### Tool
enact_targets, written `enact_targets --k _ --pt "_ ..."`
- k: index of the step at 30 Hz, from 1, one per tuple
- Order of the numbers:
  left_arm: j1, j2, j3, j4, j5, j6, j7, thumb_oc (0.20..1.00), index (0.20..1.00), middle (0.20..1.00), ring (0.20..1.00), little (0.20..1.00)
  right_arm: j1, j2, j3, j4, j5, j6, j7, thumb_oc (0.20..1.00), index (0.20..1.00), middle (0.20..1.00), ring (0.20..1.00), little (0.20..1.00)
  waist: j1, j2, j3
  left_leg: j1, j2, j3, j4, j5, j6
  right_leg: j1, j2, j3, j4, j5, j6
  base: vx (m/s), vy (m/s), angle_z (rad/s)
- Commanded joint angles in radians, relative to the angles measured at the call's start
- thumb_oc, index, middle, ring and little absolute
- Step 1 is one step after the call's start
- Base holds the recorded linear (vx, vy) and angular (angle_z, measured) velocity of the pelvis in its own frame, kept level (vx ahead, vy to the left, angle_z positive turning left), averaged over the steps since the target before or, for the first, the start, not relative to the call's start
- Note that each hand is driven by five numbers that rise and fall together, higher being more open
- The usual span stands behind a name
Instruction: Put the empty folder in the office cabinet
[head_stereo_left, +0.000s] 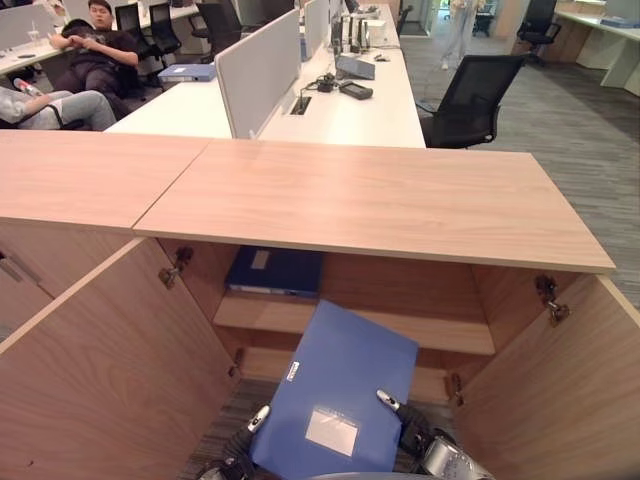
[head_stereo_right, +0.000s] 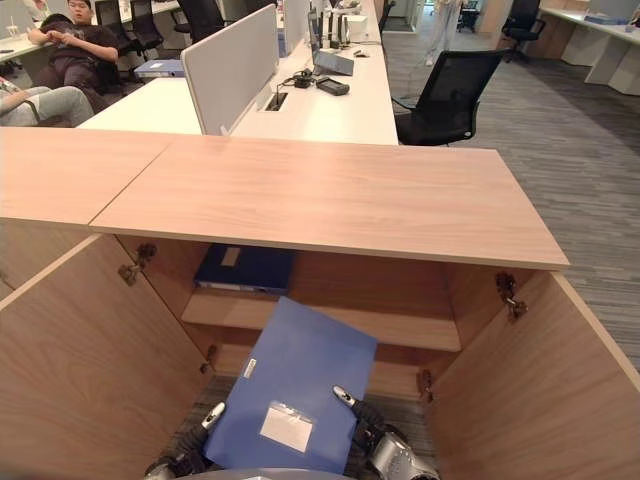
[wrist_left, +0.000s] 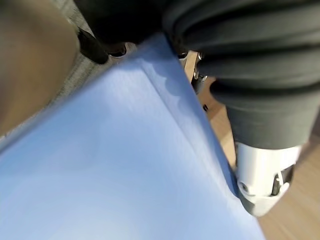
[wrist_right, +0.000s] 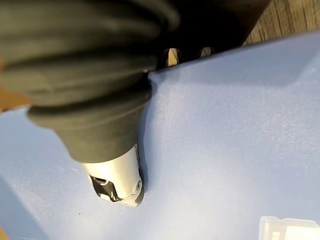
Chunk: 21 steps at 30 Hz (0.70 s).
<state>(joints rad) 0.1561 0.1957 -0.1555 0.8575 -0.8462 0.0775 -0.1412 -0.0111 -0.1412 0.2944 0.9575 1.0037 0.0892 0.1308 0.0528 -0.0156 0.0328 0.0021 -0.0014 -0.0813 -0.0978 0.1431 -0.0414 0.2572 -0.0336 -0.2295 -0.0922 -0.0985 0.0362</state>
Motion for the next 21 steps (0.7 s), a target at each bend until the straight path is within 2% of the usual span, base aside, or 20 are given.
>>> enact_targets --k 1,4,6,7,9,10,11,12,13,14,16,19,21 --pt "-0.087 -0.010 0.031 0.058 0.000 -0.025 0.023 1.000 1.000 1.000 1.000 1.000 -0.045 0.047 -0.019 -0.030 0.073 -0.018 0.000 0.200 0.200 0.200 0.200 0.200 0.009 -0.005 0.042 0.090 0.084 0.003 0.011 -0.150 -0.044 -0.097 -0.029 -0.031 0.005 0.059 0.029 0.02 -0.084 0.09" --pt "-0.102 -0.020 0.065 0.113 -0.009 -0.037 0.047 1.000 1.000 1.000 1.000 1.000 -0.052 0.048 -0.054 -0.015 0.095 -0.032 -0.025 0.200 0.200 0.200 0.200 0.200 0.005 -0.005 0.051 0.092 0.102 0.006 0.022 -0.138 -0.049 -0.090 -0.013 -0.019 0.005 0.046 0.013 0.01 -0.095 0.07" --pt "-0.104 -0.027 0.076 0.097 -0.029 -0.040 0.057 1.000 1.000 1.000 1.000 1.000 -0.053 0.038 -0.081 -0.039 0.115 -0.047 -0.032 0.200 0.200 0.200 0.200 0.200 0.007 -0.014 0.098 -0.038 0.082 0.021 0.249 -0.171 -0.059 -0.101 -0.025 -0.022 0.029 0.035 -0.006 -0.19 -0.095 0.05" --pt "-0.104 -0.034 0.082 0.073 -0.054 -0.046 0.071 1.000 1.000 1.000 1.000 1.000 -0.068 0.028 -0.104 -0.063 0.143 -0.065 -0.044 0.200 0.200 0.200 0.200 0.200 0.015 -0.013 0.134 -0.142 0.065 0.035 0.396 -0.133 -0.059 -0.109 -0.032 -0.034 0.048 0.024 -0.020 -0.19 -0.064 0.18" --pt "-0.098 -0.035 0.087 0.075 -0.057 -0.047 0.071 1.000 1.000 1.000 1.000 1.000 -0.069 0.025 -0.111 -0.076 0.152 -0.072 -0.047 0.200 0.200 0.200 0.200 0.200 0.021 -0.011 0.132 -0.166 0.068 0.043 0.414 -0.132 -0.060 -0.101 -0.029 -0.030 0.047 0.007 -0.020 0.03 -0.004 0.33" --pt "-0.088 -0.037 0.101 0.083 -0.055 -0.043 0.074 1.000 1.000 1.000 1.000 1.000 -0.075 0.021 -0.132 -0.100 0.164 -0.081 -0.055 0.200 0.200 0.200 0.200 0.200 0.033 -0.014 0.127 -0.215 0.054 0.062 0.357 -0.115 -0.043 -0.106 -0.040 -0.031 0.046 0.012 -0.018 0.09 0.041 0.27" --pt "-0.088 -0.037 0.101 0.083 -0.055 -0.043 0.074 1.000 1.000 1.000 1.000 1.000 -0.074 0.021 -0.132 -0.100 0.164 -0.081 -0.055 0.200 0.200 0.200 0.200 0.200 0.033 -0.014 0.127 -0.214 0.054 0.062 0.356 -0.114 -0.043 -0.106 -0.040 -0.030 0.046 0.012 -0.018 0.11 0.126 0.16" --pt "-0.076 -0.038 0.112 0.090 -0.057 -0.039 0.072 1.000 1.000 1.000 1.000 1.000 -0.082 0.013 -0.147 -0.120 0.164 -0.087 -0.057 0.200 0.200 0.200 0.200 0.200 0.046 -0.004 0.123 -0.239 0.042 0.049 0.275 -0.071 -0.040 -0.096 -0.036 -0.025 0.036 0.014 -0.012 0.10 0.108 0.02" --pt "-0.077 -0.035 0.116 0.103 -0.058 -0.039 0.075 1.000 1.000 1.000 1.000 1.000 -0.088 0.008 -0.155 -0.128 0.173 -0.099 -0.064 0.200 0.200 0.200 0.200 0.200 0.050 0.000 0.126 -0.263 0.040 0.040 0.240 -0.055 -0.041 -0.095 -0.034 -0.021 0.032 0.015 -0.010 0.16 0.176 -0.01" --pt "-0.068 -0.043 0.125 0.127 -0.063 -0.030 0.067 1.000 1.000 1.000 1.000 1.000 -0.090 0.013 -0.161 -0.130 0.186 -0.094 -0.061 0.200 0.200 0.200 0.200 0.200 0.053 0.015 0.112 -0.221 0.049 0.033 0.150 -0.054 -0.035 -0.095 -0.027 -0.011 0.028 0.012 0.000 0.13 0.156 -0.18" --pt "-0.068 -0.046 0.137 0.168 -0.061 -0.024 0.065 1.000 1.000 1.000 1.000 1.000 -0.079 0.016 -0.180 -0.146 0.198 -0.096 -0.057 0.200 0.200 0.200 0.200 0.200 0.042 0.026 0.088 -0.187 0.051 0.016 0.087 -0.026 -0.033 -0.090 -0.024 -0.006 0.019 0.010 0.006 0.17 0.185 -0.44" --pt "-0.067 -0.037 0.152 0.234 -0.012 -0.020 0.051 1.000 1.000 1.000 1.000 1.000 -0.059 0.026 -0.198 -0.152 0.214 -0.101 -0.051 0.200 0.200 0.200 0.200 0.200 0.032 0.027 0.048 -0.126 0.032 0.022 0.028 -0.029 -0.019 -0.079 -0.048 -0.001 0.008 0.011 0.023 0.21 0.225 -0.38" --pt "-0.072 -0.034 0.175 0.304 0.023 -0.018 0.044 1.000 1.000 1.000 1.000 1.000 -0.052 0.035 -0.206 -0.152 0.224 -0.104 -0.048 0.200 0.200 0.200 0.200 0.200 0.027 0.031 0.027 -0.083 0.009 0.029 0.011 -0.057 -0.002 -0.083 -0.072 0.013 0.010 0.014 0.043 0.18 0.281 -0.44"
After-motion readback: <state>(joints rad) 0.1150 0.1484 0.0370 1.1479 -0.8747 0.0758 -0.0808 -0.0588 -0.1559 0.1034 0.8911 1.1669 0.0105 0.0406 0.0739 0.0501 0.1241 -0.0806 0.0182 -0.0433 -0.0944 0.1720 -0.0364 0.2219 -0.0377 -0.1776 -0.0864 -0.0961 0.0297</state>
